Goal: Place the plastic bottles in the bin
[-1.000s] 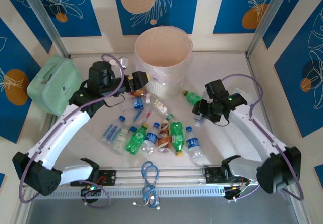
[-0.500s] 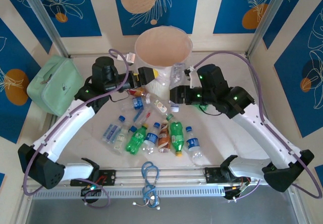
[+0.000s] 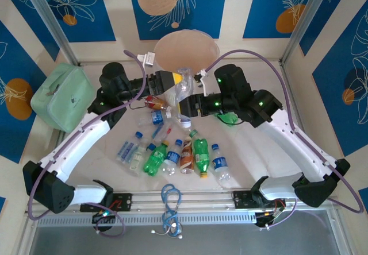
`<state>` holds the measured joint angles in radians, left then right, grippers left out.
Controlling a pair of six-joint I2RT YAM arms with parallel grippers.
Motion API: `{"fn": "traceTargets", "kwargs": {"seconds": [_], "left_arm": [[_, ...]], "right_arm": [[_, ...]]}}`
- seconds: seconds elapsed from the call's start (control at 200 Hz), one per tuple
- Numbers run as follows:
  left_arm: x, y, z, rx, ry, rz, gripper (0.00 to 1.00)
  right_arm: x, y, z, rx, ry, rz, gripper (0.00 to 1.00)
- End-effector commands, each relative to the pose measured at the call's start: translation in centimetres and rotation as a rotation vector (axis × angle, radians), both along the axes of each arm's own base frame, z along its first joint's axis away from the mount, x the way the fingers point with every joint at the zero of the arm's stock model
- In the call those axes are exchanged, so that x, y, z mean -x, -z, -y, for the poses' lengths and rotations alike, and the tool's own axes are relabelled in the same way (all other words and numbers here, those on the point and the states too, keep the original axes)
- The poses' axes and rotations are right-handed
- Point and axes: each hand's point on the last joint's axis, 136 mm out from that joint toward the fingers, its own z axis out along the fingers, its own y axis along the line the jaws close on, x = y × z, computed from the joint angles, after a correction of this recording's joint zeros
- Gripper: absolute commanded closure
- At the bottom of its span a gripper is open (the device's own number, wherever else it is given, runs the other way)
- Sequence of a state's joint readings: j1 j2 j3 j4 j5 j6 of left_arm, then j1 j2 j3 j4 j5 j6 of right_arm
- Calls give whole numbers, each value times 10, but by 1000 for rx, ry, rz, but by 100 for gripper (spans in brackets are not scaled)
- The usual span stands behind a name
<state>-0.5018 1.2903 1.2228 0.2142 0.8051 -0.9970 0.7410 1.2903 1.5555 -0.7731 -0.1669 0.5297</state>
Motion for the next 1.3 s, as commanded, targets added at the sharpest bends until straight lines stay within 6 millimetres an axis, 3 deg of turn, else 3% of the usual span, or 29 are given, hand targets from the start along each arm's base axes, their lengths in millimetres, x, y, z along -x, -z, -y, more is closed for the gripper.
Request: {"fn": "traceTargets", "kwargs": {"seconds": [0.0, 0.45, 0.79, 0.96, 1.02, 1.125, 1.296], "left_arm": [[7, -1, 6, 19, 60, 10, 0], [12, -4, 12, 59, 114, 7, 23], [1, 5, 13, 54, 74, -16, 38], [-15, 14, 6, 49, -20, -56, 49], [-25, 18, 2, 54, -68, -88, 49], [-44, 23, -11, 61, -174, -155, 50], [-67, 18, -44, 107, -377, -215, 46]], "right_arm": [[12, -17, -9, -39, -73, 21, 42], [10, -18, -16, -50, -74, 18, 42], [6, -18, -13, -45, -49, 19, 42], [5, -19, -10, -42, -27, 25, 41], [3, -20, -8, -40, -11, 31, 36], [-7, -17, 6, -18, 88, 49, 11], [-7, -33, 26, -143, 138, 40, 8]]}}
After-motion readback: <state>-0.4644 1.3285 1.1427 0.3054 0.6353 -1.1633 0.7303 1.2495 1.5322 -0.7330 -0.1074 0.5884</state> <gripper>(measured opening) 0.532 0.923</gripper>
